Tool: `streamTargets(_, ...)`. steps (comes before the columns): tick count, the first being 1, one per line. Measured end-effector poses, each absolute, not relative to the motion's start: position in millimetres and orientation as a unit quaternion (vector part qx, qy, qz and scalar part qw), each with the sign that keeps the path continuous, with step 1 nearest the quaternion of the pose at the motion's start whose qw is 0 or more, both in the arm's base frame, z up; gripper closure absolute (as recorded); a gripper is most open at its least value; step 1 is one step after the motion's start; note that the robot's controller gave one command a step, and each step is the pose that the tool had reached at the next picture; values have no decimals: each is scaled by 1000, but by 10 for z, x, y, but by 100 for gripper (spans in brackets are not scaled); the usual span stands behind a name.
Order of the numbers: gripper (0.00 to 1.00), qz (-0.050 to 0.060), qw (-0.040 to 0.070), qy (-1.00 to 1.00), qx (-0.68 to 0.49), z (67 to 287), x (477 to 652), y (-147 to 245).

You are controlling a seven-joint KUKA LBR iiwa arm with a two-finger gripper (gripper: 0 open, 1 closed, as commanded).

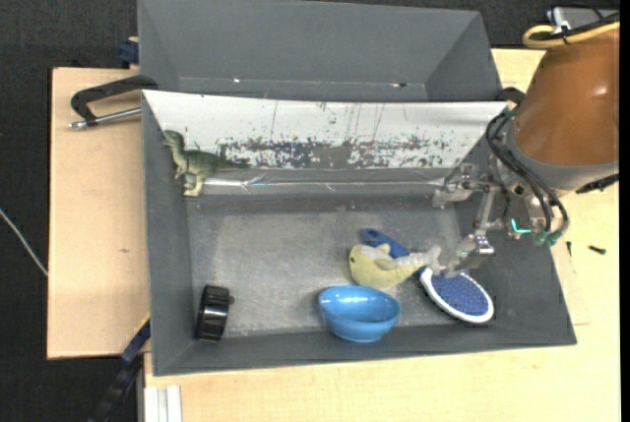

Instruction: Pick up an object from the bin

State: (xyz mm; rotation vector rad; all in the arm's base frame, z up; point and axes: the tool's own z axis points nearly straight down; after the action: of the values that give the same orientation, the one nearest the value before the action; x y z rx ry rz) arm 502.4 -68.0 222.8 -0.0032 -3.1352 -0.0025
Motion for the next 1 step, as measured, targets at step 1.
streamTargets(1, 0, 0, -4, -999, -51, 821, 5169, -258)
